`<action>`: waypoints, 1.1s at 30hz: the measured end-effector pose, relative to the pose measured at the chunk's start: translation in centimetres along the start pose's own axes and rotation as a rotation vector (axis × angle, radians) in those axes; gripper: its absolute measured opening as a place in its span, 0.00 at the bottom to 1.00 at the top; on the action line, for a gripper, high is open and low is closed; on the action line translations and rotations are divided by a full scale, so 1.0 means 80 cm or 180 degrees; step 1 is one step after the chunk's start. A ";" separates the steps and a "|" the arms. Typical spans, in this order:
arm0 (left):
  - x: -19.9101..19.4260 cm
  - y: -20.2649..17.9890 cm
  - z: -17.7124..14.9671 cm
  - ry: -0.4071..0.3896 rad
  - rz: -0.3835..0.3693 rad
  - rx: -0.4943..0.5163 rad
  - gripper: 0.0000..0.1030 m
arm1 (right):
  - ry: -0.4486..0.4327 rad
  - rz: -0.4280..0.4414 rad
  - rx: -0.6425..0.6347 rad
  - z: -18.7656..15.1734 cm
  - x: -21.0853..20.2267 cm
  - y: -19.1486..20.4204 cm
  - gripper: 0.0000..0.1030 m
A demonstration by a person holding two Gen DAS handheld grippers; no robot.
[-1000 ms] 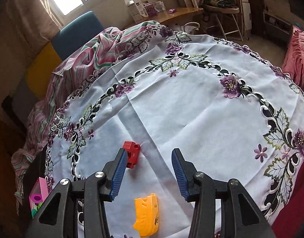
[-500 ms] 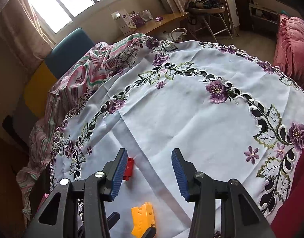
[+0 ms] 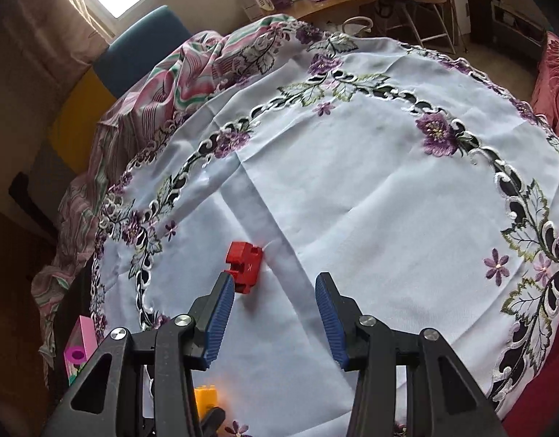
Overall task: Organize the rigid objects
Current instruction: 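Grasp the yellow-orange curved piece with the left gripper, then grasp the red block with the right gripper while the left gripper holds the yellow piece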
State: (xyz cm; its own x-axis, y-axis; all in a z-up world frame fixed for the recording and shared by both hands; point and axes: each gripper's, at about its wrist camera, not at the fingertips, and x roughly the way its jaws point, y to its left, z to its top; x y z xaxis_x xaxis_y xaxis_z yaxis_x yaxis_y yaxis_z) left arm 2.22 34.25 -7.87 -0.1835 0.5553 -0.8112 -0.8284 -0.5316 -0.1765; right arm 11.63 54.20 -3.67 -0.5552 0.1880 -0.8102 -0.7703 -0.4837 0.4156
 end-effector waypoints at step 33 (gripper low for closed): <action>-0.128 0.084 -0.053 -0.0506 0.0140 -0.0536 0.29 | 0.0819 0.0207 -0.1429 -0.037 0.081 0.120 0.14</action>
State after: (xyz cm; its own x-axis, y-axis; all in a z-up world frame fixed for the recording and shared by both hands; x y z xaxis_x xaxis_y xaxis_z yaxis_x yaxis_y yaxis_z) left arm 0.77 22.29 -3.13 -0.3097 0.6159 -0.7244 -0.7202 -0.6493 -0.2442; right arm 1.56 48.25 -6.17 -0.4589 -0.0435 -0.8874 -0.4949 -0.8170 0.2960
